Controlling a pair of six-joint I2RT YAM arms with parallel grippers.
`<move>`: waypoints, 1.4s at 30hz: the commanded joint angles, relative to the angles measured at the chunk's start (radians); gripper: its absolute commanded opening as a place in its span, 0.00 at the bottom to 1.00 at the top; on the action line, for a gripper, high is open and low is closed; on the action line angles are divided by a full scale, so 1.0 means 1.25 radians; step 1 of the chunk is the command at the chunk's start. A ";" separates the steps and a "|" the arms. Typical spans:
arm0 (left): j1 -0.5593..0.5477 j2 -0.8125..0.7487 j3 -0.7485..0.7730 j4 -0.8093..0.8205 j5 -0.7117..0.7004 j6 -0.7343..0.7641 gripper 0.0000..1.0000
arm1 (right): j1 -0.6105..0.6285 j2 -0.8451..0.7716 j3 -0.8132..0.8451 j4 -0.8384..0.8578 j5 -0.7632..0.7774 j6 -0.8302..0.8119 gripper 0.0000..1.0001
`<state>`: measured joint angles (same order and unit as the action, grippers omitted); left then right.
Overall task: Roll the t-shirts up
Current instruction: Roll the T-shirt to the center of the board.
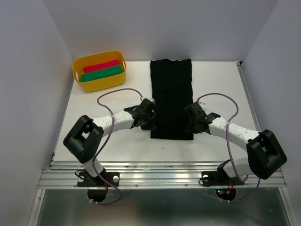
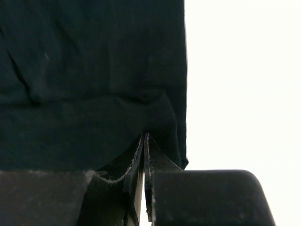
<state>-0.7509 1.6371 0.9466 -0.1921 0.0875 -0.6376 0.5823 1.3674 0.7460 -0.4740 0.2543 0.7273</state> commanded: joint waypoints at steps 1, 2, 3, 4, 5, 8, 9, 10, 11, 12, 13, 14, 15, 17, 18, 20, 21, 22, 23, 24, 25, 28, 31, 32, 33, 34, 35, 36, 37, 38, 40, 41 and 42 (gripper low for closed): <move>0.004 0.010 0.067 -0.014 -0.015 0.028 0.00 | -0.030 0.004 0.055 -0.010 0.043 -0.036 0.08; 0.004 0.013 0.070 -0.013 -0.016 0.028 0.00 | -0.040 0.009 0.062 -0.009 0.043 -0.042 0.08; 0.004 0.021 0.073 -0.012 -0.016 0.028 0.00 | -0.040 0.021 0.065 -0.007 0.046 -0.044 0.08; 0.004 0.024 0.075 -0.008 -0.017 0.028 0.00 | -0.050 0.028 0.067 -0.006 0.052 -0.048 0.08; 0.004 0.030 0.077 -0.006 -0.017 0.028 0.00 | -0.050 0.035 0.070 -0.003 0.051 -0.054 0.08; 0.007 0.061 0.082 -0.001 -0.017 0.028 0.00 | -0.069 0.066 0.076 0.010 0.051 -0.070 0.08; 0.008 0.070 0.085 0.000 -0.018 0.029 0.00 | -0.069 0.074 0.077 0.017 0.049 -0.075 0.08; 0.008 0.084 0.087 0.004 -0.017 0.030 0.00 | -0.069 0.090 0.075 0.021 0.045 -0.076 0.08; 0.008 0.093 0.086 0.006 -0.018 0.030 0.00 | -0.069 0.098 0.072 0.026 0.041 -0.077 0.07; 0.009 0.099 0.087 0.008 -0.017 0.030 0.00 | -0.077 0.105 0.070 0.033 0.037 -0.079 0.07; 0.009 0.112 0.091 0.009 -0.020 0.030 0.00 | -0.077 0.117 0.062 0.037 0.036 -0.079 0.07; 0.010 0.119 0.093 0.008 -0.019 0.031 0.00 | -0.077 0.122 0.060 0.039 0.036 -0.077 0.07; 0.012 0.127 0.100 0.005 -0.018 0.032 0.00 | -0.077 0.127 0.059 0.039 0.032 -0.077 0.07; 0.012 0.122 0.109 -0.006 -0.009 0.034 0.00 | -0.077 0.114 0.056 0.034 0.025 -0.077 0.06; 0.012 0.114 0.110 -0.006 -0.006 0.034 0.00 | -0.077 0.103 0.056 0.032 0.022 -0.079 0.06; 0.012 0.078 0.118 -0.024 -0.016 0.035 0.00 | -0.077 0.075 0.059 0.021 0.030 -0.079 0.07; 0.013 0.055 0.124 -0.034 -0.023 0.035 0.00 | -0.077 0.046 0.066 0.005 0.033 -0.080 0.07; 0.013 0.043 0.127 -0.045 -0.028 0.036 0.00 | -0.077 0.033 0.068 -0.002 0.037 -0.080 0.08; 0.013 0.029 0.130 -0.061 -0.039 0.036 0.00 | -0.077 0.018 0.070 -0.016 0.044 -0.082 0.09; 0.013 0.017 0.130 -0.066 -0.043 0.034 0.00 | -0.077 -0.005 0.070 -0.022 0.046 -0.084 0.10; 0.013 -0.007 0.125 -0.071 -0.047 0.033 0.00 | -0.085 -0.015 0.070 -0.028 0.043 -0.085 0.11; 0.013 -0.053 0.102 -0.092 -0.053 0.019 0.00 | -0.112 -0.054 0.053 -0.042 0.005 -0.084 0.26; 0.014 -0.100 0.059 -0.092 -0.052 -0.010 0.07 | -0.149 -0.090 0.022 -0.041 -0.061 -0.074 0.50; 0.014 -0.113 0.047 -0.089 -0.052 -0.021 0.16 | -0.159 -0.099 0.014 -0.039 -0.082 -0.070 0.55; 0.014 -0.125 0.032 -0.086 -0.050 -0.032 0.23 | -0.159 -0.106 0.006 -0.038 -0.100 -0.066 0.59; 0.014 -0.150 0.018 -0.082 -0.048 -0.057 0.33 | -0.171 -0.113 -0.002 -0.039 -0.116 -0.059 0.62; 0.014 -0.174 -0.028 -0.071 -0.041 -0.079 0.50 | -0.181 -0.129 -0.019 -0.036 -0.155 -0.049 0.67; 0.014 -0.175 -0.028 -0.064 -0.035 -0.079 0.60 | -0.181 -0.137 -0.026 -0.034 -0.156 -0.042 0.68; 0.014 -0.200 -0.042 -0.054 -0.028 -0.090 0.74 | -0.181 -0.144 -0.035 -0.032 -0.168 -0.036 0.69; 0.014 -0.212 -0.076 -0.032 -0.015 -0.107 0.78 | -0.181 -0.161 -0.058 -0.027 -0.192 -0.030 0.70; 0.015 -0.237 -0.118 0.000 0.003 -0.133 0.79 | -0.190 -0.173 -0.081 -0.011 -0.222 -0.009 0.70; 0.015 -0.242 -0.131 0.014 0.011 -0.138 0.79 | -0.190 -0.178 -0.107 -0.005 -0.230 -0.001 0.70; 0.015 -0.243 -0.144 0.022 0.017 -0.143 0.77 | -0.198 -0.188 -0.120 0.012 -0.239 0.012 0.70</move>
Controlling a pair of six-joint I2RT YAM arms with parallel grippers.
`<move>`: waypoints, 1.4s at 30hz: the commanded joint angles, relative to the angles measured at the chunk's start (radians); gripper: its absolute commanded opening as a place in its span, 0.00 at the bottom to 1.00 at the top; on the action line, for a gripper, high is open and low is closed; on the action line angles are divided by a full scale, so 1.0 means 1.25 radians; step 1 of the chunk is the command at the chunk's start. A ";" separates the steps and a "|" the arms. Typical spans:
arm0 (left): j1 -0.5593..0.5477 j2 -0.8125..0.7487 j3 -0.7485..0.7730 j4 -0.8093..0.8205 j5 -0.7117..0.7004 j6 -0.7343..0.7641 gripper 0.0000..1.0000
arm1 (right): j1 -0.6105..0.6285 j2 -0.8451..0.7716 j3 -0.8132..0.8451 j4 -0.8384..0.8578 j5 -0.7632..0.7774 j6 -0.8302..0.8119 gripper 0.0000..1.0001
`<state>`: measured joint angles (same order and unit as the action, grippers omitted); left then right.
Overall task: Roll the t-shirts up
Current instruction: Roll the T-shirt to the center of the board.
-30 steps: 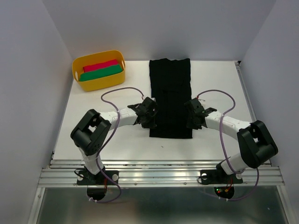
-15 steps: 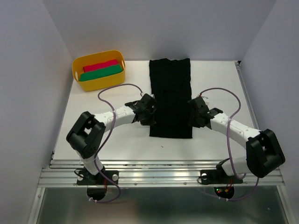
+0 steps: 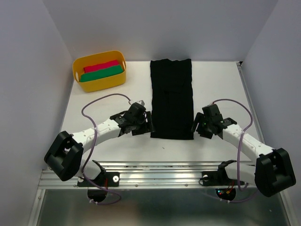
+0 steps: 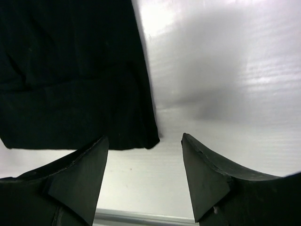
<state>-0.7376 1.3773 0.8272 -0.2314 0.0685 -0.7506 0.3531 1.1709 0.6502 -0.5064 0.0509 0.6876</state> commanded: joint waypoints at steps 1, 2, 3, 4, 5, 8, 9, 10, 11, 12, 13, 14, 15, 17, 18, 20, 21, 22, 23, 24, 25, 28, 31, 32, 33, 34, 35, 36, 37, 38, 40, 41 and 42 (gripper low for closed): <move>0.005 -0.034 -0.069 0.064 0.038 -0.058 0.75 | -0.015 -0.036 -0.057 0.048 -0.097 0.050 0.69; 0.005 -0.032 -0.078 0.083 0.051 -0.068 0.74 | -0.015 -0.040 -0.071 0.071 -0.108 0.060 0.68; 0.005 -0.026 -0.087 0.094 0.057 -0.073 0.71 | -0.015 -0.047 -0.097 0.082 -0.120 0.073 0.68; 0.005 -0.022 -0.107 0.116 0.070 -0.078 0.70 | -0.015 -0.051 -0.105 0.091 -0.130 0.079 0.68; 0.005 -0.018 -0.116 0.127 0.073 -0.083 0.69 | -0.015 -0.054 -0.115 0.098 -0.132 0.086 0.67; 0.005 -0.005 -0.139 0.159 0.083 -0.100 0.66 | -0.015 -0.068 -0.140 0.122 -0.123 0.100 0.64; 0.005 -0.001 -0.143 0.163 0.085 -0.103 0.65 | -0.015 -0.070 -0.145 0.125 -0.121 0.105 0.63; 0.005 0.009 -0.146 0.167 0.085 -0.105 0.65 | -0.015 -0.069 -0.151 0.129 -0.119 0.106 0.62; 0.005 0.014 -0.148 0.173 0.085 -0.106 0.62 | -0.015 -0.067 -0.153 0.134 -0.119 0.110 0.60; 0.005 0.017 -0.148 0.175 0.086 -0.109 0.62 | -0.015 -0.064 -0.154 0.136 -0.118 0.111 0.59; 0.005 0.026 -0.149 0.176 0.086 -0.110 0.60 | -0.015 -0.063 -0.157 0.138 -0.116 0.113 0.57; 0.005 0.031 -0.151 0.179 0.086 -0.109 0.59 | -0.015 -0.061 -0.161 0.139 -0.112 0.114 0.55; 0.005 0.039 -0.151 0.179 0.085 -0.110 0.58 | -0.015 -0.059 -0.163 0.144 -0.113 0.116 0.53; 0.005 0.046 -0.154 0.179 0.084 -0.113 0.56 | -0.015 -0.058 -0.164 0.146 -0.112 0.116 0.49; 0.005 0.048 -0.154 0.179 0.083 -0.113 0.55 | -0.015 -0.057 -0.163 0.147 -0.112 0.117 0.47; 0.005 0.052 -0.155 0.179 0.079 -0.115 0.54 | -0.015 -0.057 -0.164 0.147 -0.111 0.119 0.45; 0.005 0.054 -0.155 0.179 0.075 -0.116 0.52 | -0.015 -0.054 -0.166 0.151 -0.113 0.119 0.42; 0.005 0.054 -0.155 0.179 0.073 -0.117 0.52 | -0.015 -0.053 -0.164 0.152 -0.114 0.119 0.41; 0.005 0.054 -0.154 0.179 0.068 -0.119 0.52 | -0.015 -0.052 -0.166 0.152 -0.117 0.119 0.40; 0.005 0.055 -0.153 0.179 0.067 -0.119 0.52 | -0.015 -0.051 -0.166 0.154 -0.118 0.119 0.39; 0.005 0.055 -0.150 0.179 0.063 -0.120 0.52 | -0.015 -0.048 -0.167 0.156 -0.118 0.119 0.39; 0.005 0.053 -0.150 0.179 0.052 -0.126 0.52 | -0.015 -0.048 -0.169 0.158 -0.121 0.120 0.39; 0.005 0.050 -0.149 0.179 0.046 -0.131 0.52 | -0.015 -0.049 -0.169 0.157 -0.119 0.119 0.39; 0.005 0.050 -0.151 0.179 0.041 -0.135 0.52 | -0.015 -0.049 -0.169 0.157 -0.119 0.119 0.39; 0.005 0.049 -0.154 0.179 0.036 -0.137 0.52 | -0.015 -0.049 -0.169 0.158 -0.119 0.119 0.39; 0.005 0.043 -0.156 0.179 0.032 -0.146 0.51 | -0.015 -0.048 -0.168 0.157 -0.118 0.119 0.39; 0.005 0.039 -0.162 0.179 0.027 -0.151 0.51 | -0.015 -0.048 -0.167 0.158 -0.119 0.119 0.39; 0.006 0.037 -0.165 0.187 0.026 -0.153 0.51 | -0.015 -0.048 -0.166 0.158 -0.119 0.119 0.39; 0.006 0.037 -0.167 0.201 0.027 -0.154 0.51 | -0.015 -0.048 -0.164 0.158 -0.118 0.119 0.39; 0.007 0.041 -0.165 0.202 0.029 -0.153 0.51 | -0.015 -0.048 -0.164 0.157 -0.117 0.119 0.39; 0.007 0.049 -0.162 0.201 0.029 -0.152 0.50 | -0.015 -0.047 -0.163 0.157 -0.117 0.119 0.39; 0.007 0.052 -0.161 0.203 0.030 -0.153 0.50 | -0.015 -0.046 -0.163 0.158 -0.117 0.118 0.39; 0.007 0.054 -0.161 0.206 0.030 -0.154 0.50 | -0.015 -0.045 -0.159 0.157 -0.117 0.118 0.39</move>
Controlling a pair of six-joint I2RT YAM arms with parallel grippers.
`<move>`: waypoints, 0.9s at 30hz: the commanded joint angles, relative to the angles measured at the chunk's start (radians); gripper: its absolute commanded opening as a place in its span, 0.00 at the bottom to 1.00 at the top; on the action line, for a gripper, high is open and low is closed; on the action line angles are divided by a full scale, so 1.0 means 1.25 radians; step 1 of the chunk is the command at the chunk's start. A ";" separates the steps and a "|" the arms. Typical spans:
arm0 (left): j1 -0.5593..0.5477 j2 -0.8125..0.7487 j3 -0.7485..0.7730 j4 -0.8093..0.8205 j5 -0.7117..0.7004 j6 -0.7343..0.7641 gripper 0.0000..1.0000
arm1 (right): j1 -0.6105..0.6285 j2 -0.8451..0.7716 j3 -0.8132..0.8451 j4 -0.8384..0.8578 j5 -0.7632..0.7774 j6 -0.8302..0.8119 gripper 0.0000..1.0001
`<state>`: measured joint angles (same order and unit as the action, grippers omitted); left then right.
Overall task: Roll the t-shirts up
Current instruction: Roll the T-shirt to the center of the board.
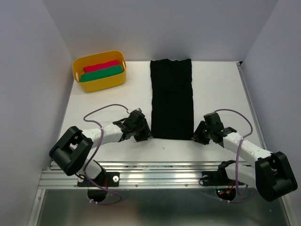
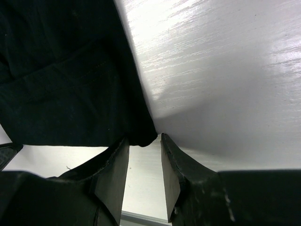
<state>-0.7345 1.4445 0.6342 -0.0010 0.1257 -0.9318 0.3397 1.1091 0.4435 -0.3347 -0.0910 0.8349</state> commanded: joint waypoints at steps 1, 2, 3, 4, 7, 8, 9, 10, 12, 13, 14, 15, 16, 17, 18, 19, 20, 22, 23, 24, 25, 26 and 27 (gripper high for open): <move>0.005 0.004 -0.005 0.023 -0.015 -0.008 0.50 | -0.004 0.005 0.005 0.021 -0.003 -0.002 0.39; 0.005 0.005 -0.005 0.026 -0.013 -0.007 0.50 | -0.004 0.005 0.005 0.021 -0.002 -0.002 0.39; 0.005 0.010 -0.004 0.028 -0.011 -0.006 0.50 | -0.004 0.005 0.006 0.021 -0.003 -0.002 0.39; 0.005 0.013 -0.003 0.031 -0.009 -0.006 0.50 | -0.004 0.005 0.007 0.021 -0.003 -0.002 0.39; 0.005 0.024 -0.002 0.046 0.006 -0.006 0.50 | -0.004 0.006 0.008 0.021 -0.005 -0.002 0.39; 0.005 0.029 0.001 0.049 0.012 -0.004 0.50 | -0.004 0.007 0.008 0.021 -0.005 -0.002 0.39; 0.005 0.032 0.004 0.049 0.015 -0.004 0.50 | -0.004 0.007 0.010 0.020 -0.003 -0.002 0.39; 0.005 0.036 0.006 0.050 0.017 -0.003 0.50 | -0.004 0.007 0.008 0.021 -0.003 -0.002 0.39; 0.005 0.045 0.007 0.052 0.021 -0.002 0.49 | -0.004 0.006 0.010 0.020 -0.002 -0.002 0.39; 0.005 0.047 0.007 0.054 0.021 -0.002 0.49 | -0.004 0.006 0.011 0.020 -0.002 -0.002 0.39; 0.005 0.047 0.006 0.056 0.021 -0.002 0.49 | -0.004 0.007 0.012 0.020 -0.003 -0.003 0.39; 0.005 0.048 0.006 0.057 0.021 -0.002 0.49 | -0.004 0.007 0.013 0.019 -0.002 -0.003 0.39; 0.005 0.050 0.006 0.058 0.021 -0.002 0.49 | -0.004 0.009 0.012 0.020 -0.002 -0.004 0.38; 0.005 0.051 0.006 0.060 0.021 -0.002 0.49 | -0.004 0.009 0.013 0.019 -0.002 -0.004 0.38; 0.005 0.052 0.007 0.061 0.020 -0.002 0.47 | -0.004 0.011 0.013 0.020 -0.002 -0.004 0.38; 0.005 0.056 0.007 0.061 0.020 -0.003 0.45 | -0.004 0.011 0.015 0.020 -0.002 -0.004 0.38; 0.005 0.058 0.007 0.062 0.018 -0.003 0.43 | -0.004 0.010 0.016 0.020 -0.002 -0.005 0.38; 0.005 0.064 0.007 0.063 0.017 -0.004 0.38 | -0.004 0.011 0.016 0.019 -0.003 -0.005 0.36; 0.005 0.068 0.007 0.066 0.014 -0.006 0.37 | -0.004 0.011 0.017 0.019 -0.002 -0.006 0.34; 0.005 0.069 0.008 0.066 0.012 -0.006 0.35 | -0.004 0.010 0.017 0.019 -0.002 -0.006 0.31; 0.005 0.072 0.009 0.066 0.009 -0.008 0.32 | -0.004 0.009 0.018 0.019 -0.002 -0.006 0.29; 0.005 0.073 0.010 0.067 0.003 -0.011 0.31 | -0.004 0.010 0.020 0.020 -0.002 -0.008 0.25; 0.005 0.073 0.012 0.068 0.000 -0.011 0.28 | -0.004 0.010 0.020 0.020 -0.002 -0.008 0.23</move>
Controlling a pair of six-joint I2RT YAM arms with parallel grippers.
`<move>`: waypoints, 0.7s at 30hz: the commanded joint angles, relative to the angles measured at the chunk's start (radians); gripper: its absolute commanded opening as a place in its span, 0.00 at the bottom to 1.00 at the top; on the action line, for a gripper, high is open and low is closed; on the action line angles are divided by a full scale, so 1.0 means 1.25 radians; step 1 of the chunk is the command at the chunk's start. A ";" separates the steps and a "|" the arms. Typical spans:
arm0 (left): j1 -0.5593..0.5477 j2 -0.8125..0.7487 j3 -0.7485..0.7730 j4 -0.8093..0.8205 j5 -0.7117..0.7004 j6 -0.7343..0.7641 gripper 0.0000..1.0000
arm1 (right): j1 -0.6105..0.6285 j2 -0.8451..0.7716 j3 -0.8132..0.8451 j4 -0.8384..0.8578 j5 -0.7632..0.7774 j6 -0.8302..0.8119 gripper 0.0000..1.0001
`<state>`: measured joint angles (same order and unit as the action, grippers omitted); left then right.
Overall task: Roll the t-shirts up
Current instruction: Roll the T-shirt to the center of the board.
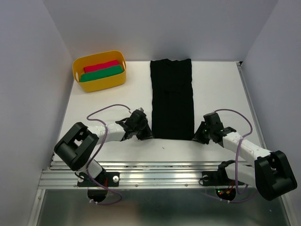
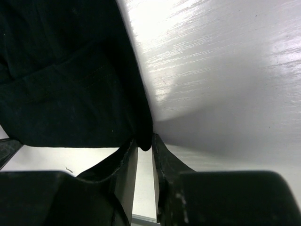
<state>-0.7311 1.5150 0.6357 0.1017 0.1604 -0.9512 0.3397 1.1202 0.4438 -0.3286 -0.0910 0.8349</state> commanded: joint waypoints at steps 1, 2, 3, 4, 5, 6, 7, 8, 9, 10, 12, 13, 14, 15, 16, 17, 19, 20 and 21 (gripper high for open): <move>0.002 0.018 0.012 -0.014 -0.028 0.004 0.27 | -0.004 0.001 0.020 0.015 -0.003 -0.010 0.20; 0.002 0.019 0.017 -0.014 -0.029 0.004 0.23 | -0.004 0.001 0.023 0.015 -0.005 -0.010 0.16; 0.002 0.020 0.018 -0.014 -0.029 0.004 0.23 | -0.004 0.000 0.023 0.015 -0.006 -0.011 0.14; 0.002 0.021 0.019 -0.015 -0.029 0.004 0.18 | -0.004 0.000 0.023 0.014 -0.006 -0.013 0.12; 0.002 0.021 0.020 -0.015 -0.029 0.004 0.15 | -0.004 0.000 0.023 0.014 -0.006 -0.014 0.11; 0.002 0.023 0.022 -0.015 -0.029 0.005 0.08 | -0.004 0.000 0.024 0.014 -0.006 -0.015 0.08; 0.002 0.023 0.022 -0.015 -0.029 0.005 0.06 | -0.004 0.000 0.024 0.014 -0.006 -0.015 0.07; 0.002 0.024 0.023 -0.016 -0.028 0.005 0.01 | -0.004 0.001 0.027 0.014 -0.005 -0.015 0.07; 0.002 0.025 0.023 -0.018 -0.028 0.005 0.00 | -0.004 0.001 0.025 0.014 -0.006 -0.015 0.06; 0.002 0.024 0.023 -0.019 -0.028 0.005 0.00 | -0.004 0.002 0.027 0.014 -0.006 -0.015 0.05; 0.002 0.019 0.023 -0.022 -0.029 0.005 0.00 | -0.004 0.000 0.025 0.014 -0.006 -0.015 0.06; 0.002 0.015 0.023 -0.025 -0.029 0.005 0.00 | -0.004 0.001 0.025 0.014 -0.005 -0.015 0.10; 0.002 0.014 0.023 -0.025 -0.029 0.005 0.00 | -0.004 0.002 0.025 0.014 -0.005 -0.015 0.10; 0.002 0.009 0.022 -0.027 -0.028 0.006 0.03 | -0.004 0.001 0.023 0.013 -0.001 -0.015 0.15; 0.002 0.007 0.020 -0.031 -0.029 0.006 0.11 | -0.004 0.001 0.022 0.013 0.000 -0.015 0.19; 0.002 0.003 0.015 -0.036 -0.031 0.006 0.18 | -0.004 0.000 0.022 0.011 0.003 -0.014 0.30; 0.002 -0.013 0.011 -0.038 -0.036 0.001 0.41 | -0.004 0.000 0.019 0.008 0.010 -0.014 0.39; 0.002 -0.018 0.007 -0.040 -0.041 0.000 0.46 | -0.004 -0.003 0.019 0.008 0.013 -0.014 0.43; 0.002 -0.022 0.003 -0.043 -0.044 0.000 0.51 | -0.004 -0.004 0.019 0.005 0.016 -0.014 0.47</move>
<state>-0.7311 1.5192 0.6468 0.1120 0.1558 -0.9627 0.3397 1.1206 0.4465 -0.3252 -0.0902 0.8276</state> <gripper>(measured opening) 0.453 0.414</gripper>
